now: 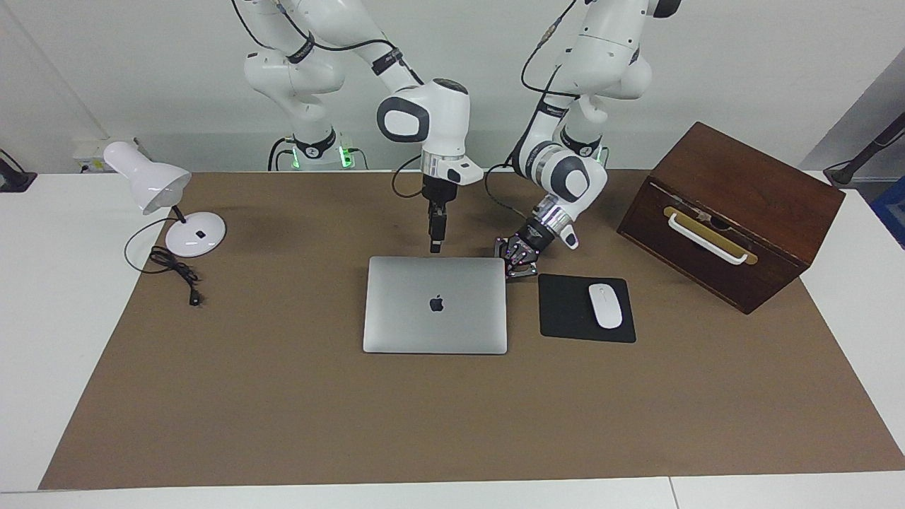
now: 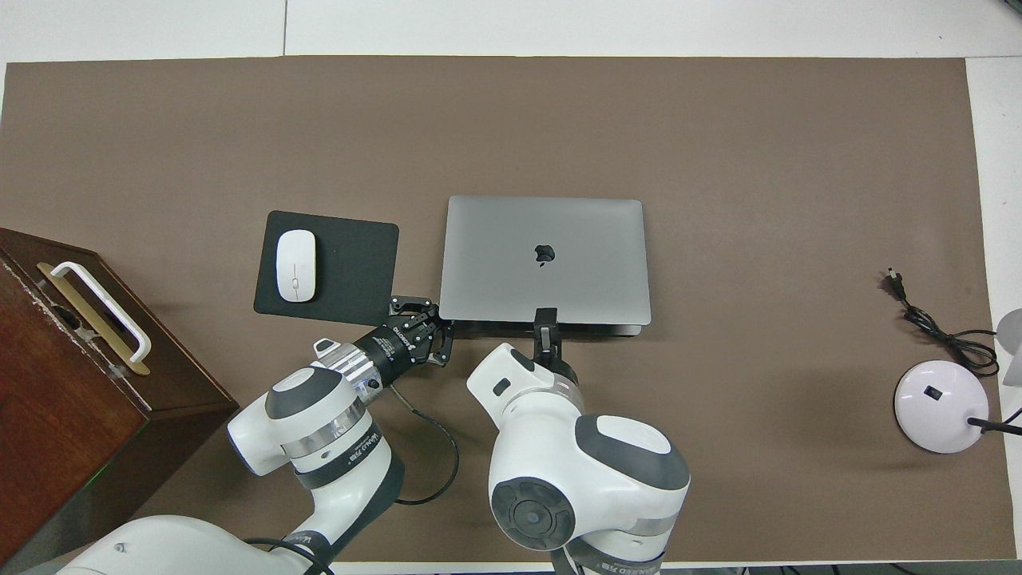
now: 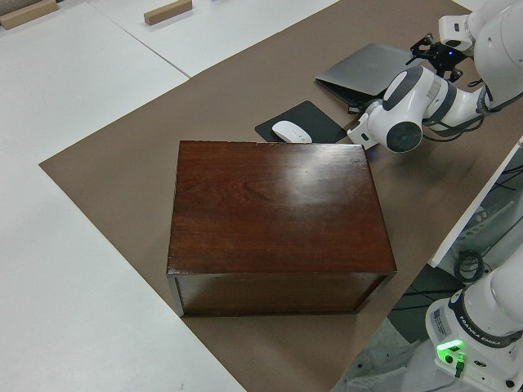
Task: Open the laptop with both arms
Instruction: 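Grip the front edge of the laptop lid with the right gripper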
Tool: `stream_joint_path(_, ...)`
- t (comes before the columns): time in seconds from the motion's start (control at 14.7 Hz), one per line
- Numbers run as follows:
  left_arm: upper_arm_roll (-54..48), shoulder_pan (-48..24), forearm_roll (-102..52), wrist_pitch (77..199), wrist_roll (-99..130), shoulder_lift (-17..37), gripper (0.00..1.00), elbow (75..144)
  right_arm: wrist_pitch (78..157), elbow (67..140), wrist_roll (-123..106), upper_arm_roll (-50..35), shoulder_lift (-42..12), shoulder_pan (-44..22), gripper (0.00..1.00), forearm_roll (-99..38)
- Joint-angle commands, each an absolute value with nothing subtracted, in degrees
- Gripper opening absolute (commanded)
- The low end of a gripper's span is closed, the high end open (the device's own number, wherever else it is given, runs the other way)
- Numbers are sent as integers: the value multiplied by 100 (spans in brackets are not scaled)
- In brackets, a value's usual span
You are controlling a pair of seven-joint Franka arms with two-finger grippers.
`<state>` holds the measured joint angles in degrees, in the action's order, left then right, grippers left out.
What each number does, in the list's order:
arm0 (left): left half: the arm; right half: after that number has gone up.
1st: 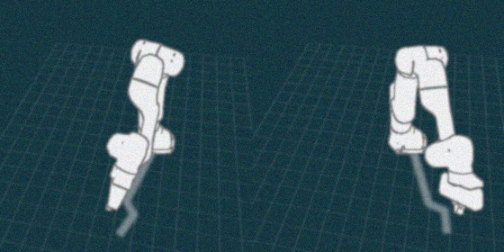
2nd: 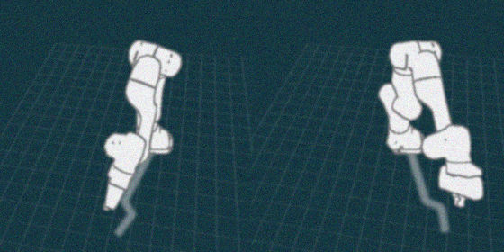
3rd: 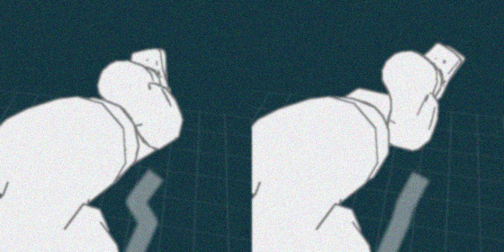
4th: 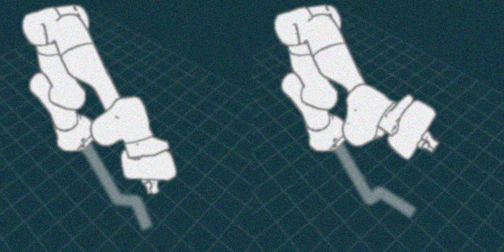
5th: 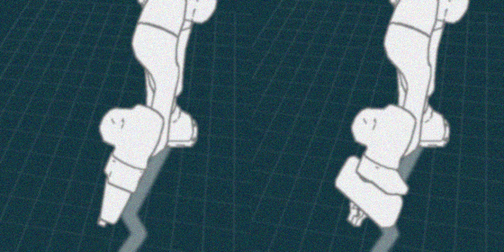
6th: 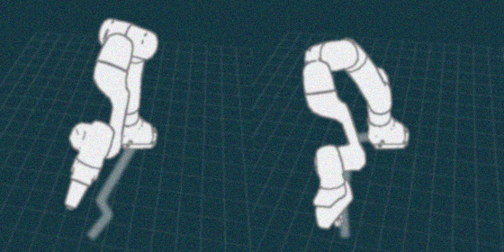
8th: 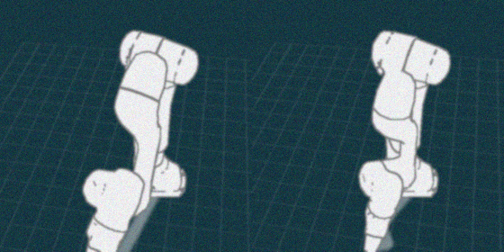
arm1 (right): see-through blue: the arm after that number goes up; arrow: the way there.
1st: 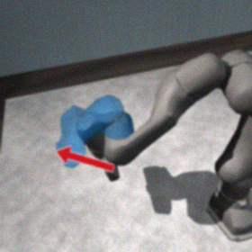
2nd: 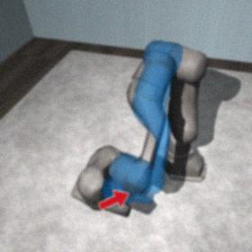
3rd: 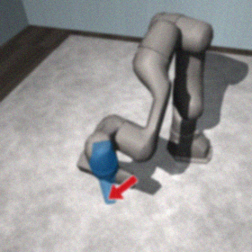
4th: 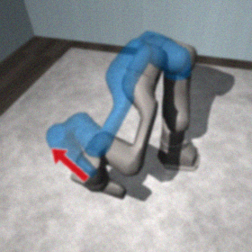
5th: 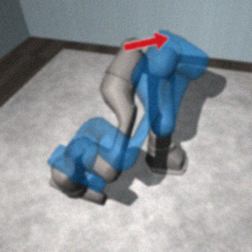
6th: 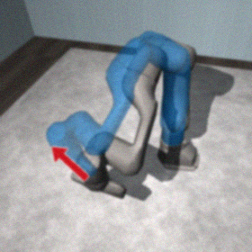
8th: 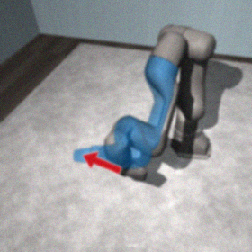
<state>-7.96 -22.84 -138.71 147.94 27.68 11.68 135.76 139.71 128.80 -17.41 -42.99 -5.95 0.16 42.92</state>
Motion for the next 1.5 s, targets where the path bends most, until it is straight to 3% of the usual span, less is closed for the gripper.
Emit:
stream_joint_path(0.0,-721,-2400,-14027,14792,2540,1424,0,13474,14159,12990,-1591,-4351,-598,79,90,4509)
stream_joint_path(1.43,-712,-2338,-14027,14766,2426,1459,0,13482,14335,12674,-1573,-4307,-1063,316,90,5159)
